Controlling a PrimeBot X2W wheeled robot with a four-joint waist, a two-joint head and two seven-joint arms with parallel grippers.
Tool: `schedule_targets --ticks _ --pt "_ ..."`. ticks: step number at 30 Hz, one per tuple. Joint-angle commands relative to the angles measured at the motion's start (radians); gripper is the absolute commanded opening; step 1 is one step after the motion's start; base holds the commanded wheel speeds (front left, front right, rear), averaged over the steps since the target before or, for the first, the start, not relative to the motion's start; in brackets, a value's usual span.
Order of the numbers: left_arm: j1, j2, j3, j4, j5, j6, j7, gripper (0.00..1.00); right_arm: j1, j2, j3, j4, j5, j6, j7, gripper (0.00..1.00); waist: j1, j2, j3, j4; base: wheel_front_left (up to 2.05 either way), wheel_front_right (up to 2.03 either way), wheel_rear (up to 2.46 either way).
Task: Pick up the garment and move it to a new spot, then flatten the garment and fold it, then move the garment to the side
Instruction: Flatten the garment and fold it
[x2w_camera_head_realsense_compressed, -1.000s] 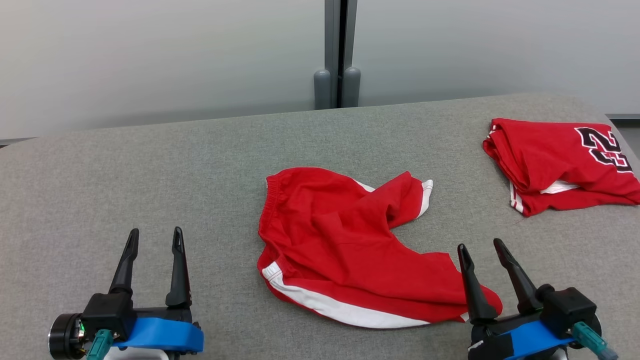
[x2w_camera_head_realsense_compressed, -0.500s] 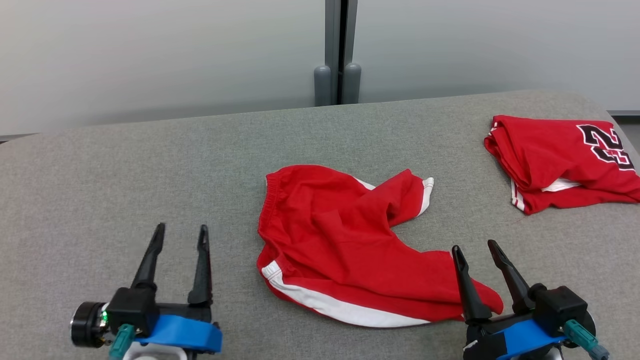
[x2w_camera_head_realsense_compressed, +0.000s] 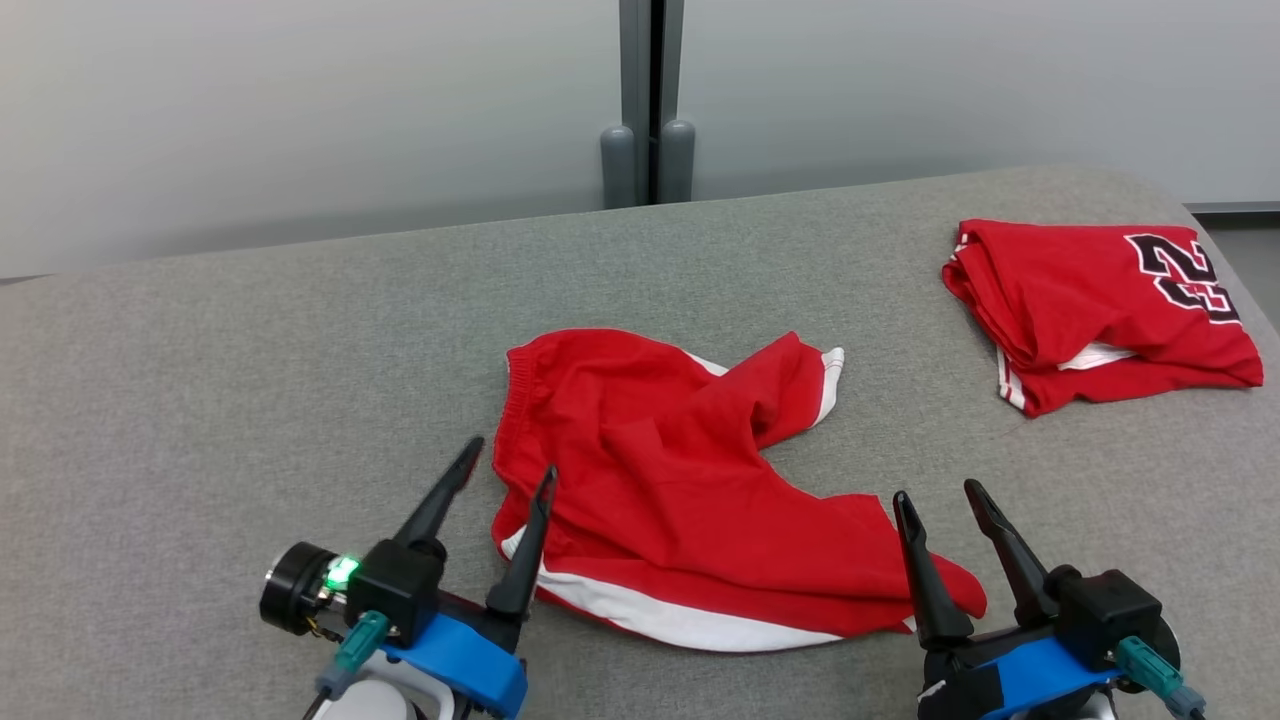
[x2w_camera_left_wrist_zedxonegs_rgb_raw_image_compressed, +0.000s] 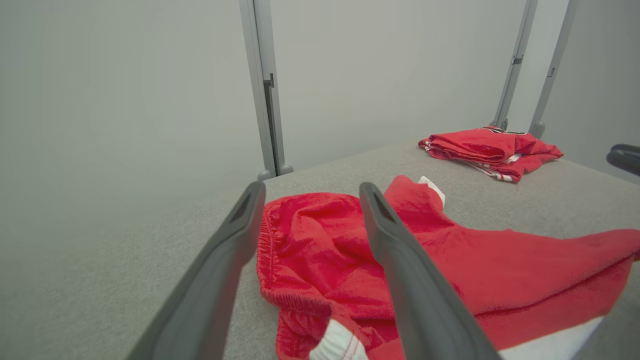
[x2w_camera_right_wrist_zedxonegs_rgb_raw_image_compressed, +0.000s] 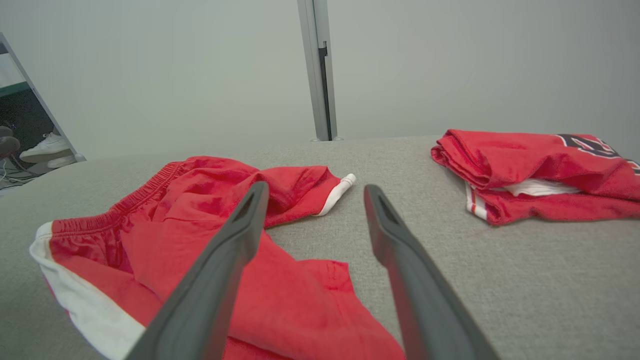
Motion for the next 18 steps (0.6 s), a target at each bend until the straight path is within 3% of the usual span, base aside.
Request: schedule_targets --ticks 1,8,18 --pt "-0.025 0.025 -0.045 0.037 -0.026 -0.002 -0.004 1.0 -0.008 0.0 0.001 0.003 -0.003 0.0 -0.002 1.0 0.0 -0.0001 0.0 -0.006 0.0 0.0 0.0" --pt "-0.101 0.094 -0.206 0.203 -0.124 -0.002 -0.004 1.0 -0.01 0.0 0.005 0.014 0.002 0.0 -0.002 1.0 0.0 -0.0001 0.005 -0.033 0.0 0.0 0.0" --pt "-0.128 0.118 -0.335 0.36 -0.22 -0.002 0.026 1.0 -0.004 0.0 -0.002 0.023 0.011 0.0 -0.002 1.0 0.0 -0.0001 0.012 -0.054 0.0 0.0 0.0"
